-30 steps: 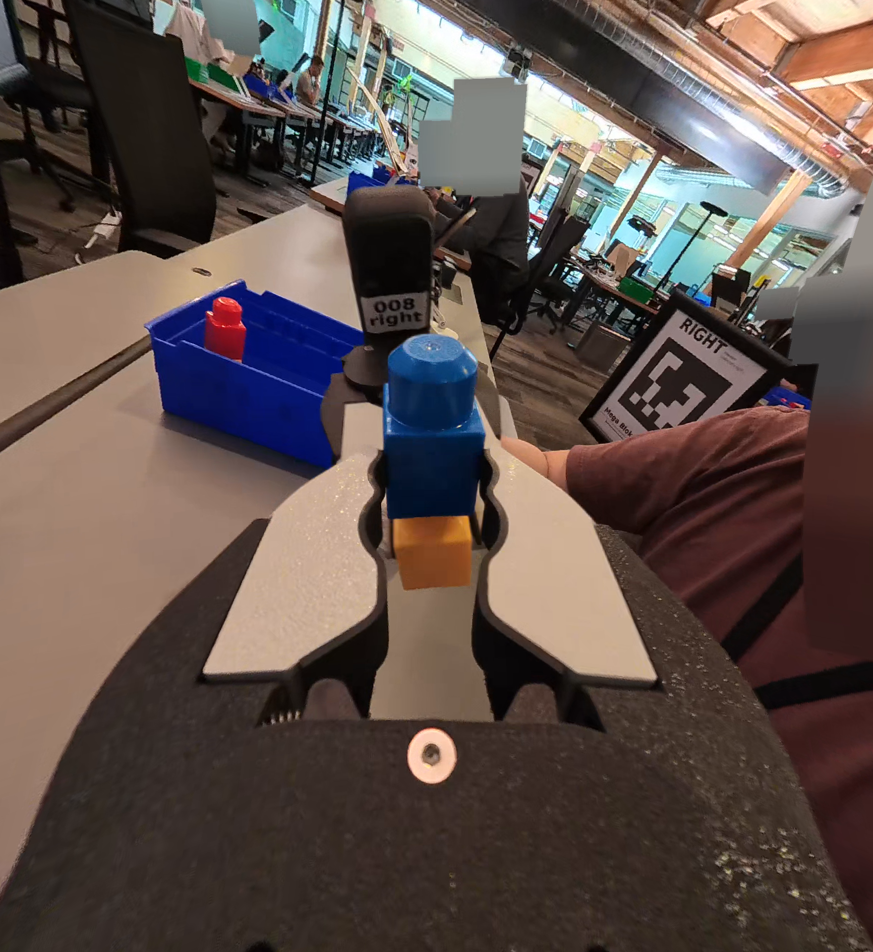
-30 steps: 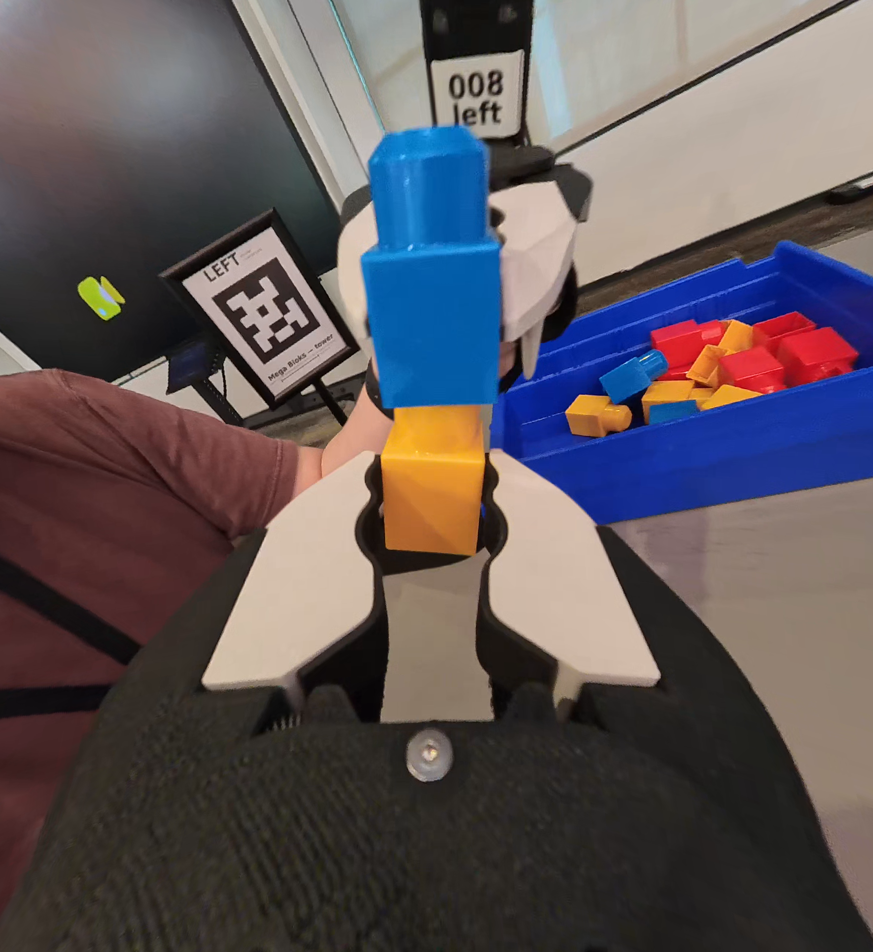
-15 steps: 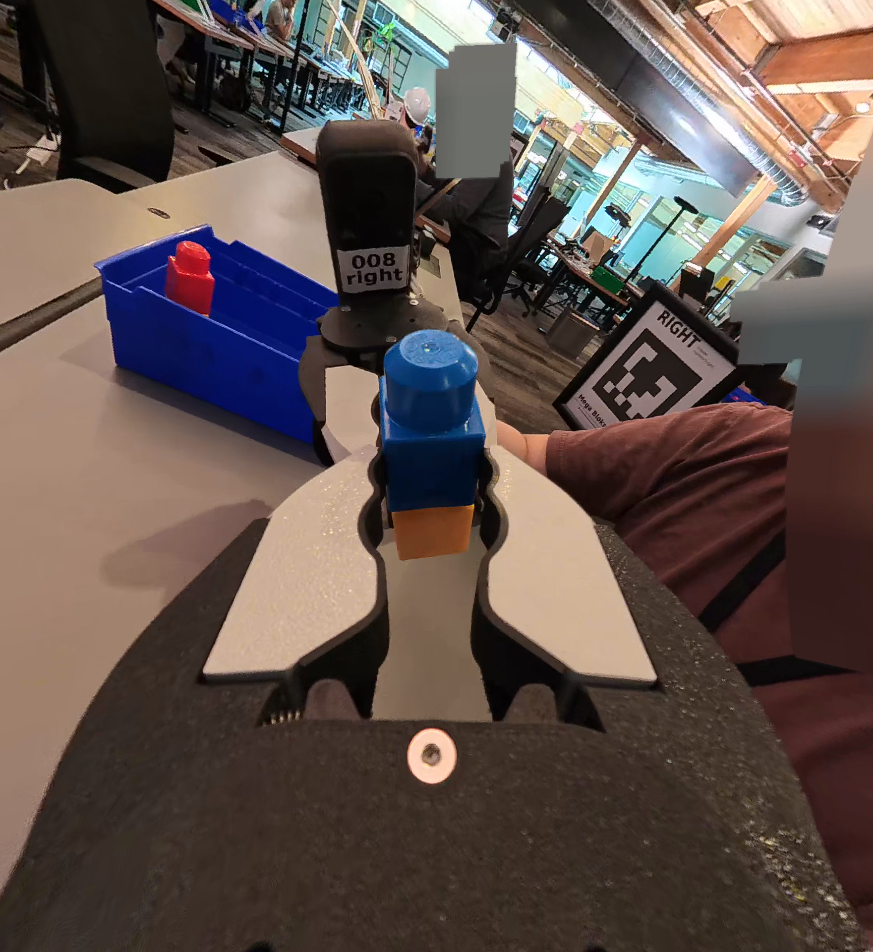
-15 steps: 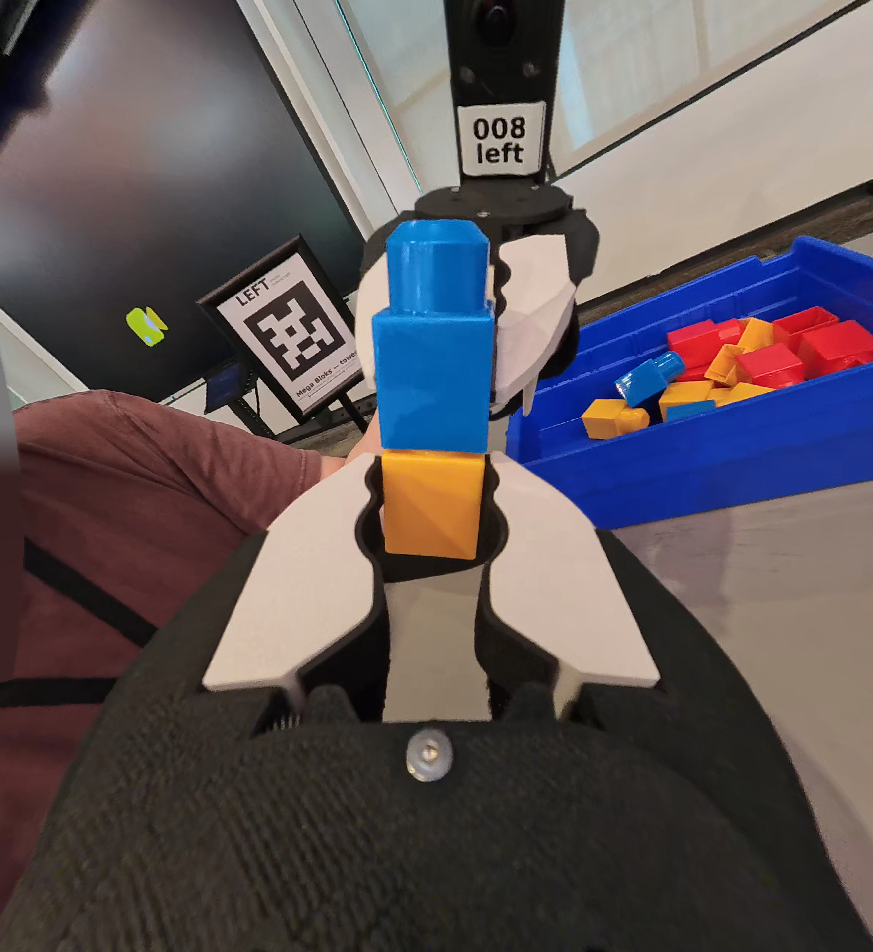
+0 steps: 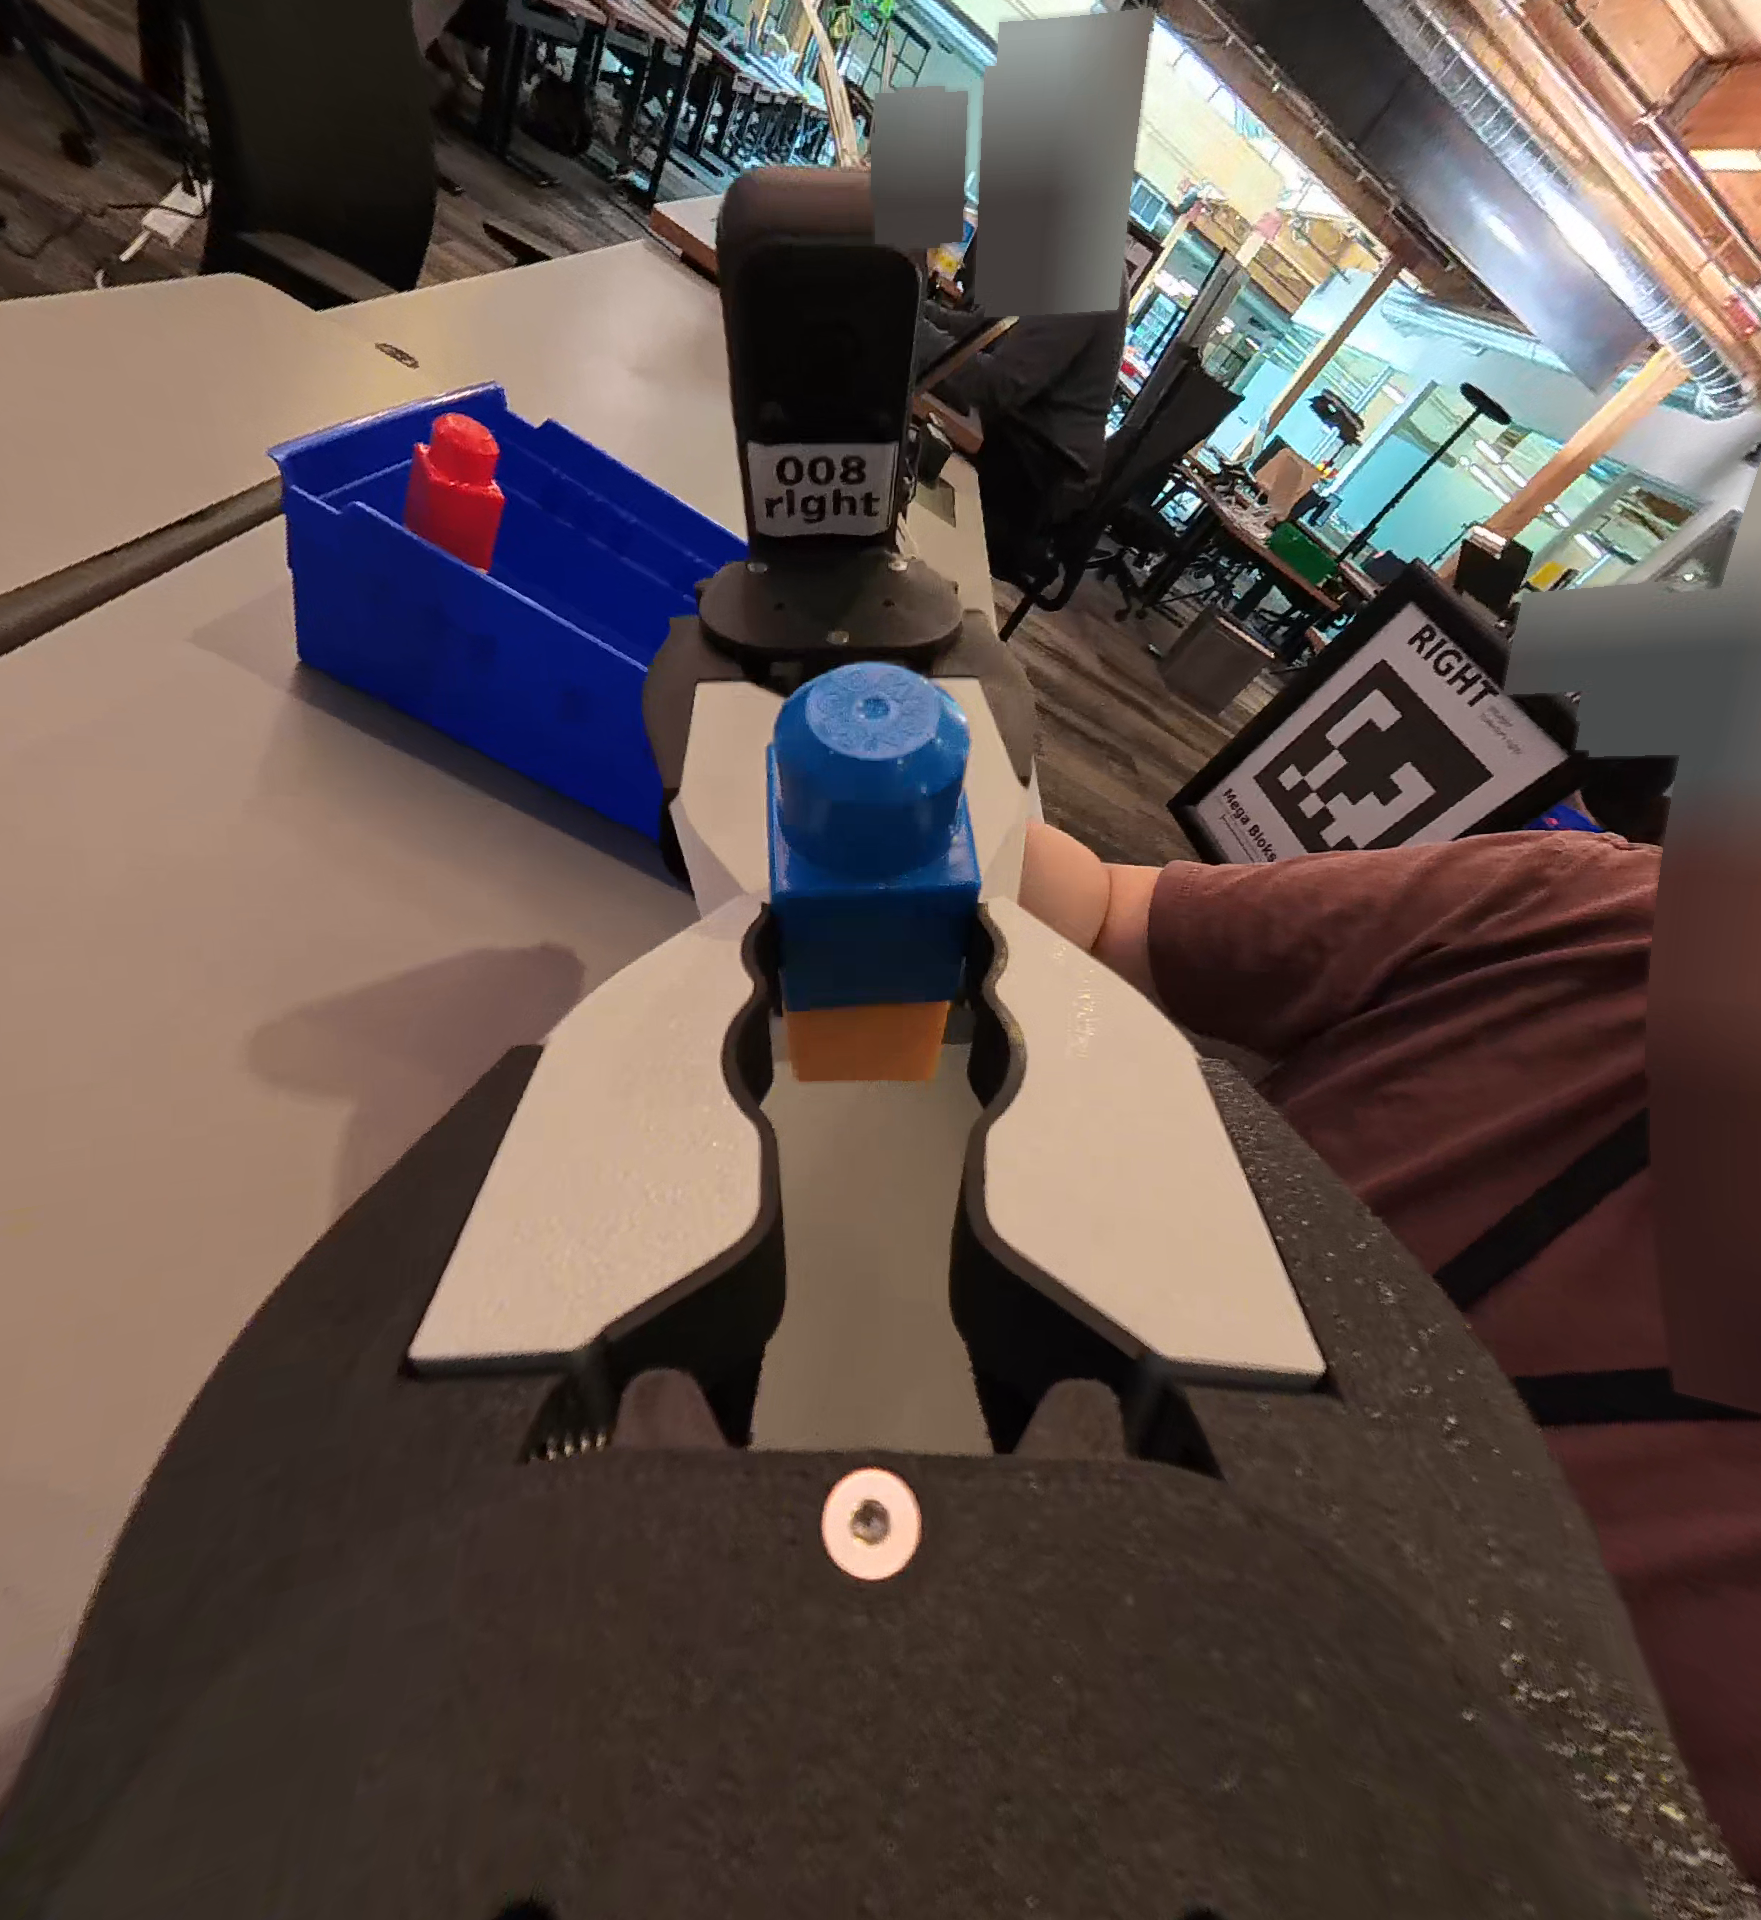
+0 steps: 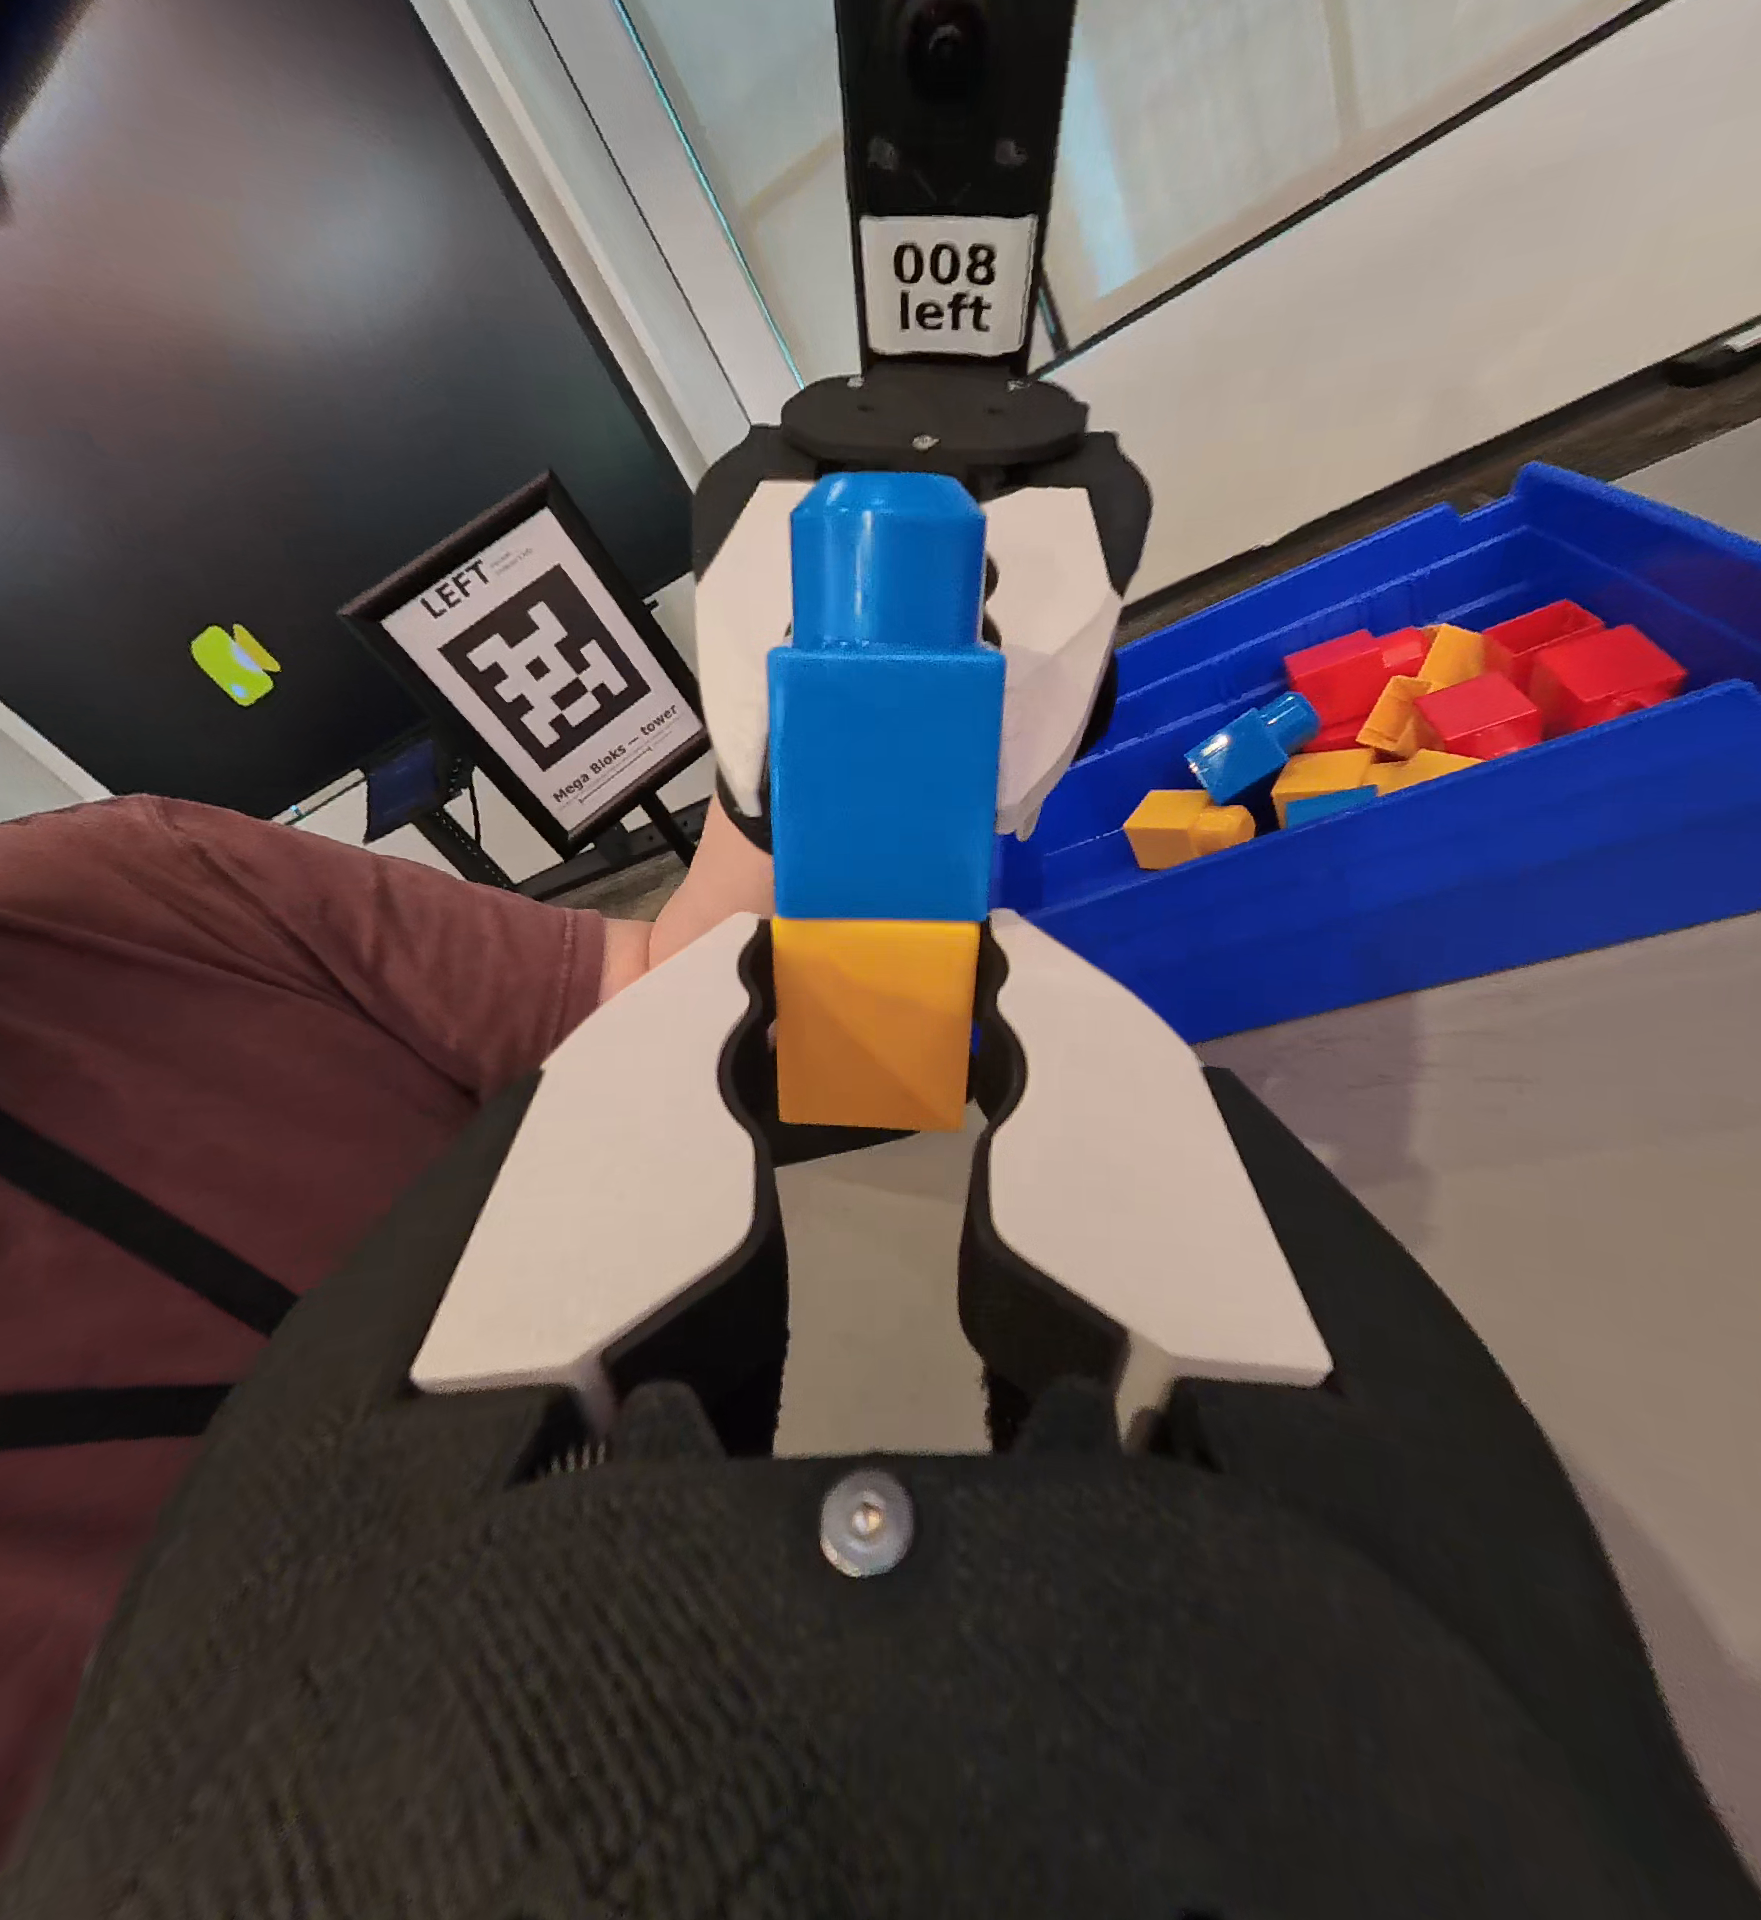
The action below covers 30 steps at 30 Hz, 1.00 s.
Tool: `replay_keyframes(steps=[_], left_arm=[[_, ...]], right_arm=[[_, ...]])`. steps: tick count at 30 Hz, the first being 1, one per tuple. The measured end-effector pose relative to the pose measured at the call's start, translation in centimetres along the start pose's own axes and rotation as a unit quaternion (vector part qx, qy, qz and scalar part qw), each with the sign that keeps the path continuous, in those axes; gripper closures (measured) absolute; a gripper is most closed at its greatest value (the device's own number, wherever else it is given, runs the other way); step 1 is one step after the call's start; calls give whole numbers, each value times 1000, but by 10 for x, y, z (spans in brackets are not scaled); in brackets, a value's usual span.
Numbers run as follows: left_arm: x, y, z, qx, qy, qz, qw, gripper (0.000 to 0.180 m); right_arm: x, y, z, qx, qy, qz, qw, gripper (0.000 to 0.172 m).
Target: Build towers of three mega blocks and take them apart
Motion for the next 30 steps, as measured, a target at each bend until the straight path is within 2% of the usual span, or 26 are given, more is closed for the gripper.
replay_keyframes(steps=[5,6,7,10,12,14,16,17,19,21,23,24,26,29,30], left_arm=[[4,11,13,56,15,-17,998,147],[13,16,16,70,10,-52,996,180],[23,22,16,73,16,-83,994,180],[6,40,12,55,-15,26,998,180],[3,44,16,65,-53,67,994,180],[8,42,12,52,-77,76,993,172],[13,33,4,18,-66,63,996,174],[15,27,0,1,-52,47,998,169],[15,16,-12,-39,-17,15,999,143],[8,10,-21,-69,23,-3,997,135],[-1,9,-31,-104,59,-11,993,111],[-3,9,-33,-117,73,-18,990,108],[-7,12,-35,-142,95,-29,985,114],[-9,13,-35,-159,112,-29,980,143],[-8,12,-35,-157,112,-34,981,143]], right_arm=[[2,-27,-12,-39,3,-13,999,136],[11,-32,-15,-45,3,-45,998,136],[19,-34,-17,-40,3,-62,997,136],[12,-35,-12,-8,-14,10,1000,135],[16,-46,-19,-35,-11,-4,999,136],[10,-56,-21,-47,-12,17,999,136],[6,-62,-24,-62,-10,25,998,135],[4,-64,-26,-73,-10,28,997,135],[0,-63,-28,-86,-17,41,995,136],[-2,-59,-29,-98,-25,47,994,136],[0,-53,-30,-105,-35,40,993,136],[1,-49,-30,-105,-41,37,993,136],[4,-42,-29,-106,-55,31,992,136],[7,-34,-26,-97,-68,21,993,135],[6,-33,-26,-98,-70,23,992,135]])
Point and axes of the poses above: each gripper's, where its closed fingertips meet, y out along the fingers, z out of its underside, x = y × z across the jaws, the point moved 1 cm from there along -y, back along the fingers, and after that the axes turned 14 degrees about x, right-handed, at the moved point
